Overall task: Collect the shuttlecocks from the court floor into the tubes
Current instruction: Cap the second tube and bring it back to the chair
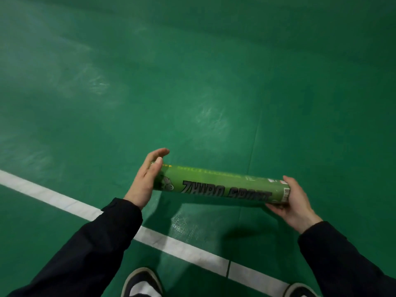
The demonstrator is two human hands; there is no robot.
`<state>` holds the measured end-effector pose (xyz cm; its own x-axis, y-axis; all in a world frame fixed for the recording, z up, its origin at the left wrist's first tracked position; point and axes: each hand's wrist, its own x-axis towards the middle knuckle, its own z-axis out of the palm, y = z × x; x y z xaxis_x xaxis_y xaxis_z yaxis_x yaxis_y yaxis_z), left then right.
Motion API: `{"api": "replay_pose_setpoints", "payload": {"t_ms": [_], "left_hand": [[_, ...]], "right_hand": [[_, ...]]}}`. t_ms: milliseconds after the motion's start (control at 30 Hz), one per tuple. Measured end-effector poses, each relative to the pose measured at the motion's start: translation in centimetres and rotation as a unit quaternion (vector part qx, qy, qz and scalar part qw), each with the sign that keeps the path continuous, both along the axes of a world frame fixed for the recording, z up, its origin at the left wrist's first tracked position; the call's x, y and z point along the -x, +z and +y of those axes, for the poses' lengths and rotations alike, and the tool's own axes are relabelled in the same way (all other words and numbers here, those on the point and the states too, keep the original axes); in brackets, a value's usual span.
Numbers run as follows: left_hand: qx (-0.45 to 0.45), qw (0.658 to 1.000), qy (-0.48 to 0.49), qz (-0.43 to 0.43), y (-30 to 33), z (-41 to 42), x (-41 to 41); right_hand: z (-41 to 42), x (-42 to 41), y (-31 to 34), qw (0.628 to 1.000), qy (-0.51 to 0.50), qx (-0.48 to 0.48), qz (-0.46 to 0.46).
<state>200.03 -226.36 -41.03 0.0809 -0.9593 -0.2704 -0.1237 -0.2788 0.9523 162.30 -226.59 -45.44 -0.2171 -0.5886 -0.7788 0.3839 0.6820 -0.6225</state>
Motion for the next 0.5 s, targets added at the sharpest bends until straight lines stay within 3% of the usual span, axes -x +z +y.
{"api": "replay_pose_setpoints", "payload": {"t_ms": [100, 200, 367, 500], "left_hand": [[0.002, 0.999, -0.021, -0.038, 0.1, -0.1, 2.0], [-0.049, 0.995, 0.053, -0.074, -0.9, -1.5, 2.4], [-0.174, 0.958, 0.227, 0.019, -4.7, -2.7, 1.7], [-0.234, 0.944, 0.23, 0.037, -6.8, -1.5, 1.8]], "right_hand": [[0.3, 1.4, -0.8, 0.999, -0.003, -0.027, -0.019], [0.4, 1.6, -1.1, 0.999, -0.011, -0.03, -0.017], [0.8, 1.1, -2.0, 0.999, 0.033, -0.003, -0.026], [0.8, 1.4, -1.6, 0.998, 0.0, 0.01, -0.054]]}}
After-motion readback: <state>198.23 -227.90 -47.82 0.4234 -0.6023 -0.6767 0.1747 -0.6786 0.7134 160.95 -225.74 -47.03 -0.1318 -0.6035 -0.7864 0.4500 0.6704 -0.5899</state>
